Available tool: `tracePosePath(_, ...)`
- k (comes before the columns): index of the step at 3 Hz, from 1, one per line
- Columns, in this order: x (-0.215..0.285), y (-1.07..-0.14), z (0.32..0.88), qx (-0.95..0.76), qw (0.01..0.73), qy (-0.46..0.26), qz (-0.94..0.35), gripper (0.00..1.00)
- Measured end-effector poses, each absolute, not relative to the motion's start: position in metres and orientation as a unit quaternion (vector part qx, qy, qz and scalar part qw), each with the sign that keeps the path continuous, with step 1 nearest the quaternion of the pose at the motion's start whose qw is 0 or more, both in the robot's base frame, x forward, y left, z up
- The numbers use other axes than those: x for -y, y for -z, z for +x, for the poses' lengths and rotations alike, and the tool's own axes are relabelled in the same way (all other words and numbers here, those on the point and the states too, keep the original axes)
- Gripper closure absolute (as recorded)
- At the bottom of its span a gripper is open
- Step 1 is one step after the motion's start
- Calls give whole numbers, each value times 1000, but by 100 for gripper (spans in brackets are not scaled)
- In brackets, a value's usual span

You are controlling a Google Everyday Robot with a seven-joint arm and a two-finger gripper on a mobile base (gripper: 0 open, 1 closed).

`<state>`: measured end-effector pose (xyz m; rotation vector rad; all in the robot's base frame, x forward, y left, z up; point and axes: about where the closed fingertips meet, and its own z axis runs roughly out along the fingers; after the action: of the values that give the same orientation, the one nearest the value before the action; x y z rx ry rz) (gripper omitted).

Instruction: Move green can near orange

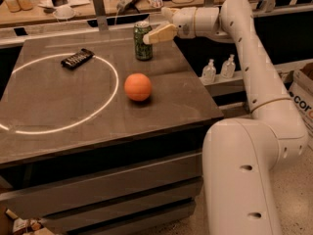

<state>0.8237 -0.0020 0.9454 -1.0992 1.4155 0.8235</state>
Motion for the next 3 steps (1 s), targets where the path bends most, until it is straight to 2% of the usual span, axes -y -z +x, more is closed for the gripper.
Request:
tracePosePath(2, -5, -915, 852, -644, 532, -337, -433, 0)
tracePosePath(3, -16, -904, 853, -646, 521, -335, -446, 15)
